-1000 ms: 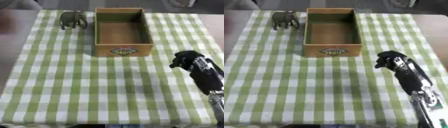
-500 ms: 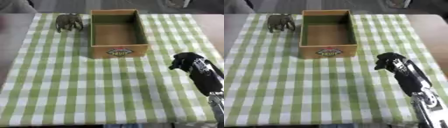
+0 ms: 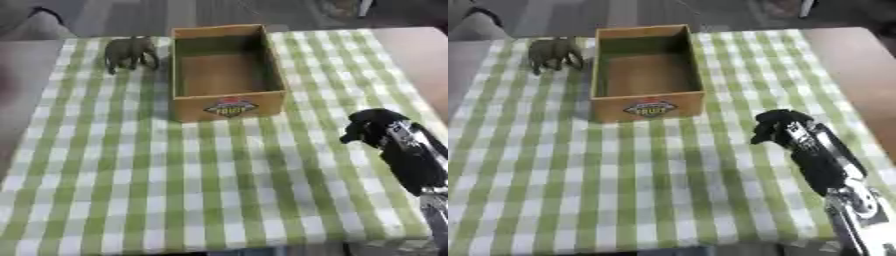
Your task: Pick up objects on the table and place them in the box.
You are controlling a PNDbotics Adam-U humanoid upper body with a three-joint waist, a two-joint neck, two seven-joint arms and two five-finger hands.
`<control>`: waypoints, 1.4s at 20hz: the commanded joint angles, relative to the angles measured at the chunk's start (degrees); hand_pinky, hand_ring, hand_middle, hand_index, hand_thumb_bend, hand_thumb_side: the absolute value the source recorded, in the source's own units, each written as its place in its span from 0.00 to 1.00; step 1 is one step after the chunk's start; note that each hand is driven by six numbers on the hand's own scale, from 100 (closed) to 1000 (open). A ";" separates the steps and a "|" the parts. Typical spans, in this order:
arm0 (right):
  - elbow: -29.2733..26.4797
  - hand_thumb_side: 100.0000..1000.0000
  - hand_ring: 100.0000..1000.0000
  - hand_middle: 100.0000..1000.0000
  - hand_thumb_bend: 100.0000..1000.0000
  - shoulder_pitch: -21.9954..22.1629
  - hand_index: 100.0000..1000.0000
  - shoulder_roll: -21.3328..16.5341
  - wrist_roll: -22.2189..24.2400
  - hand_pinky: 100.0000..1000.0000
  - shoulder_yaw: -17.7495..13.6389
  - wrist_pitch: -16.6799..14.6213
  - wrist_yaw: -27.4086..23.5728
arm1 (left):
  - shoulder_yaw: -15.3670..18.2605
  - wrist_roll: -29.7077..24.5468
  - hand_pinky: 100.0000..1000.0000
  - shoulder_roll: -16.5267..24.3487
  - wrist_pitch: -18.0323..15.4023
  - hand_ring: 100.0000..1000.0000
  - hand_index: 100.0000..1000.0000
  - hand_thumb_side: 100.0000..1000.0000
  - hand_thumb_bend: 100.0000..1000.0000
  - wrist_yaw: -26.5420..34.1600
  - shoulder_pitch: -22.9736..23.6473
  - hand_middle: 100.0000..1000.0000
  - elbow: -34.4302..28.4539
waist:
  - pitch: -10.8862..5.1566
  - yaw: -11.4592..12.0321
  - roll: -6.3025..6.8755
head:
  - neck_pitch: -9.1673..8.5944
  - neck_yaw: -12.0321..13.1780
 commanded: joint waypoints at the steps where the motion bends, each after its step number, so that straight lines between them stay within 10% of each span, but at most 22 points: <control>1: -0.40 0.76 0.52 0.50 0.00 -0.39 0.67 -1.52 0.30 0.63 -0.03 -0.03 0.15 | -1.57 -1.83 0.66 1.92 -1.63 0.69 0.75 0.37 0.00 -10.66 -3.48 0.68 8.14 | -1.12 -0.14 0.27 | 0.64 0.39; 5: -0.22 0.77 0.52 0.50 0.00 -0.34 0.67 -1.74 0.46 0.63 0.05 0.03 0.23 | -3.83 -2.49 0.66 -0.01 -5.89 0.70 0.78 0.13 0.00 -25.29 -6.54 0.71 17.37 | -1.33 -0.81 1.05 | 0.76 0.79; 13: -0.07 0.77 0.52 0.50 0.00 -0.83 0.67 -1.58 0.78 0.63 0.17 0.18 0.22 | -6.59 -0.84 0.67 -4.07 -11.05 0.74 0.85 0.07 0.00 -50.56 -8.41 0.77 33.48 | -0.92 -2.25 1.81 | 0.45 1.68; 28: -0.16 0.79 0.52 0.50 0.00 -2.19 0.68 -0.63 1.31 0.63 0.49 0.35 0.45 | -7.23 -13.35 0.69 -9.84 -13.05 0.78 0.89 0.25 0.00 -52.81 -5.98 0.83 38.25 | 1.19 -3.78 1.86 | -0.20 3.62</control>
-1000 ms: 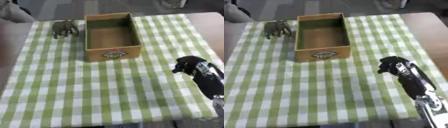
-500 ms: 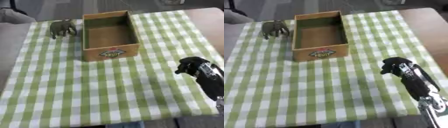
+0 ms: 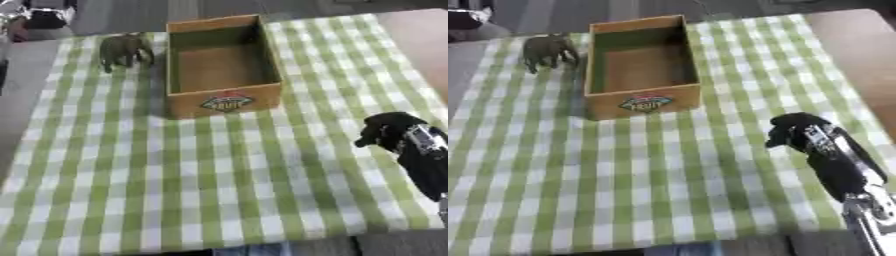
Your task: Pick up objects on the table and place them in the box.
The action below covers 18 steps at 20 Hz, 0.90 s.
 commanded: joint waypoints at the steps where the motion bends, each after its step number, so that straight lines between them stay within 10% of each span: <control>1: -0.79 0.79 0.52 0.50 0.00 -0.74 0.68 -0.30 0.23 0.63 -0.15 -0.06 0.39 | -0.17 -1.48 0.69 0.39 0.33 0.78 0.89 0.26 0.00 -0.11 -0.69 0.83 -1.36 | -0.67 -0.18 -0.21 | -0.31 0.49; 18: -0.80 0.80 0.52 0.50 0.00 -1.04 0.67 0.26 0.42 0.63 -0.02 -0.05 0.73 | -0.78 -1.73 0.68 -2.90 4.41 0.77 0.89 0.22 0.00 -5.18 1.95 0.81 -2.19 | 0.35 -0.58 -0.53 | -0.59 1.25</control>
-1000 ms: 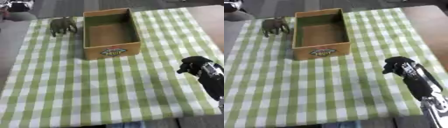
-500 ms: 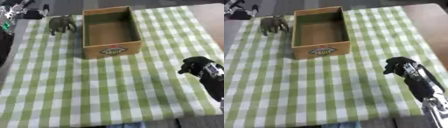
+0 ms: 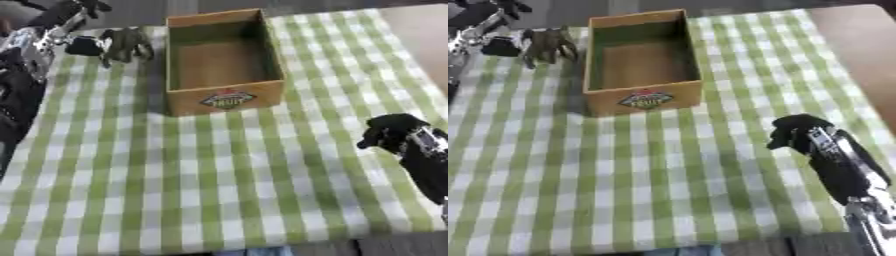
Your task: Pick up objects on the table and place them in the box.
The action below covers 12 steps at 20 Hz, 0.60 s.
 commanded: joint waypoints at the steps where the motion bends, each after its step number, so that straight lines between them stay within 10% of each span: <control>1: -0.80 0.80 0.52 0.50 0.00 -0.69 0.67 -0.35 0.19 0.63 -0.07 -0.22 0.37 | -0.08 0.30 0.68 1.06 0.48 0.77 0.89 0.21 0.00 -0.49 -0.57 0.81 -1.35 | -0.75 -0.19 -0.25 | -0.69 0.38; 12: -0.93 0.81 0.52 0.50 0.00 -0.88 0.67 -0.26 0.25 0.63 -0.02 -0.33 0.68 | -0.28 4.50 0.73 1.03 1.06 0.84 0.92 0.13 0.01 -0.93 0.86 0.90 -2.13 | -0.01 -1.22 -0.33 | -1.76 0.60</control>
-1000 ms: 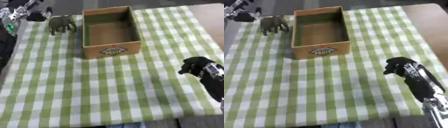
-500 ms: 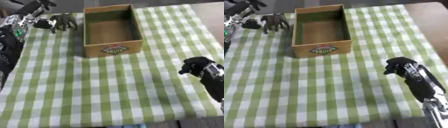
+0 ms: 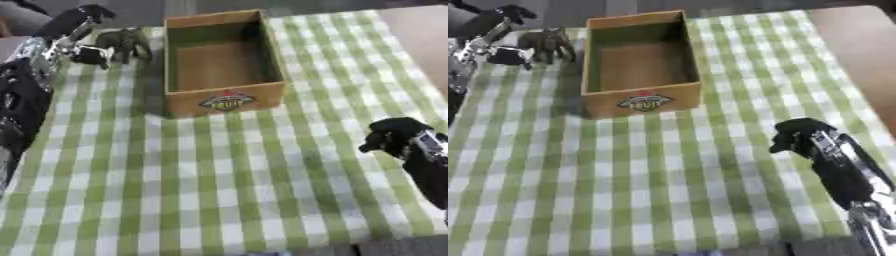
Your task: Pick up objects on the table and place them in the box.
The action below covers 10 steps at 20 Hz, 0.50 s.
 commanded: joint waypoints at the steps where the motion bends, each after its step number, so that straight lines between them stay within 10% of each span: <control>1: -0.94 0.81 0.52 0.50 0.00 -0.69 0.67 -0.30 0.24 0.63 -0.02 -0.32 0.59 | -0.28 1.15 0.73 1.26 0.29 0.84 0.92 0.13 0.02 -0.57 -0.59 0.90 -0.82 | -0.78 -0.03 -0.25 | -0.67 0.18; 10: -0.95 0.81 0.52 0.50 0.00 -0.79 0.67 -0.13 0.30 0.63 0.00 -0.36 0.85 | -0.32 2.10 0.74 0.91 1.42 0.85 0.94 0.14 0.03 -2.42 0.89 0.92 0.31 | -0.18 0.38 -0.48 | -1.43 0.93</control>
